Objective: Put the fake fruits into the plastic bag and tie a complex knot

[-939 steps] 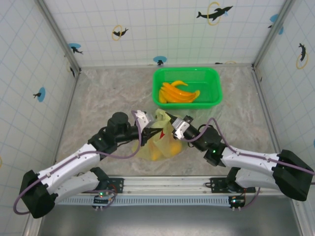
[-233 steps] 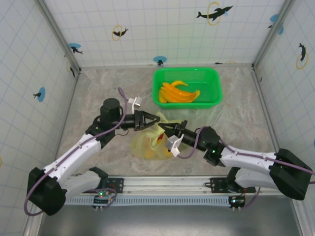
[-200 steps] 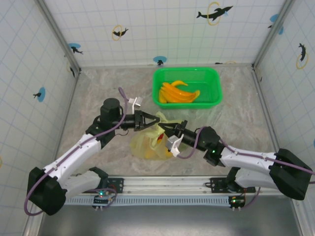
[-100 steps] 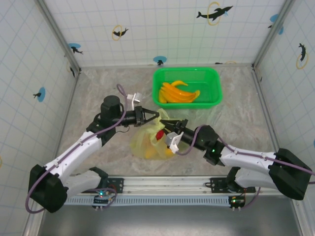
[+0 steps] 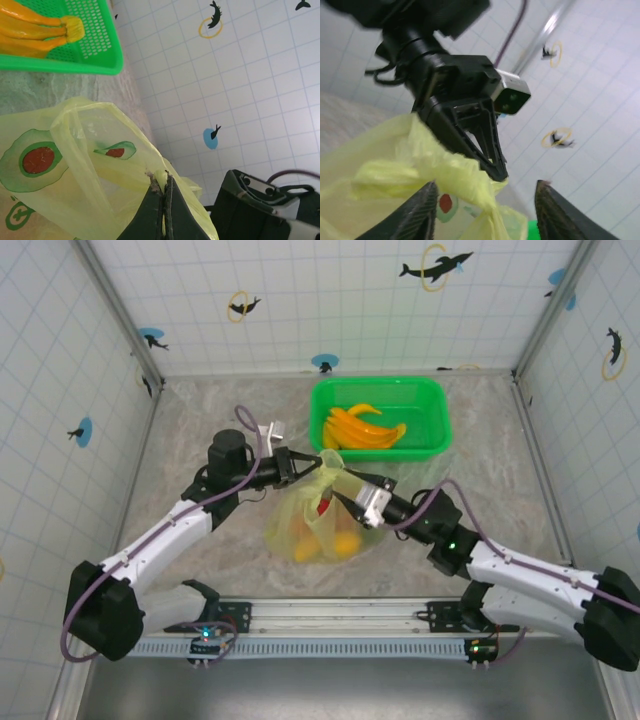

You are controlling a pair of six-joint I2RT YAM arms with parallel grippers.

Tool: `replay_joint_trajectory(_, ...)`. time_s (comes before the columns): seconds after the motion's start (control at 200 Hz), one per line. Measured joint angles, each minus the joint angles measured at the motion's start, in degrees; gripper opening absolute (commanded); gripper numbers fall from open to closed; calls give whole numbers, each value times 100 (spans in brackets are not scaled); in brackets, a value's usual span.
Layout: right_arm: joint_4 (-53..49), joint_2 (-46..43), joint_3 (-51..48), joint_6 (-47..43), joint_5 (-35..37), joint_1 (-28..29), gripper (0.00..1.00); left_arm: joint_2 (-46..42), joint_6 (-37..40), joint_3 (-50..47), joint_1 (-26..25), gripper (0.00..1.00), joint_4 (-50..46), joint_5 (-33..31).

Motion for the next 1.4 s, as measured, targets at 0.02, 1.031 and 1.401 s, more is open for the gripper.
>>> replay_joint_trajectory(0.02, -190, 2, 160, 284, 17, -20, 29, 0, 0, 0, 0, 0, 2, -13)
replay_joint_trajectory(1.031, -1958, 859, 750, 4227, -317, 557, 53, -66, 321, 22, 24, 0, -120, -304)
replay_joint_trajectory(1.401, -1843, 1261, 1121, 4216, -404, 557, 48, -221, 466, 111, 24, 0, -293, -313)
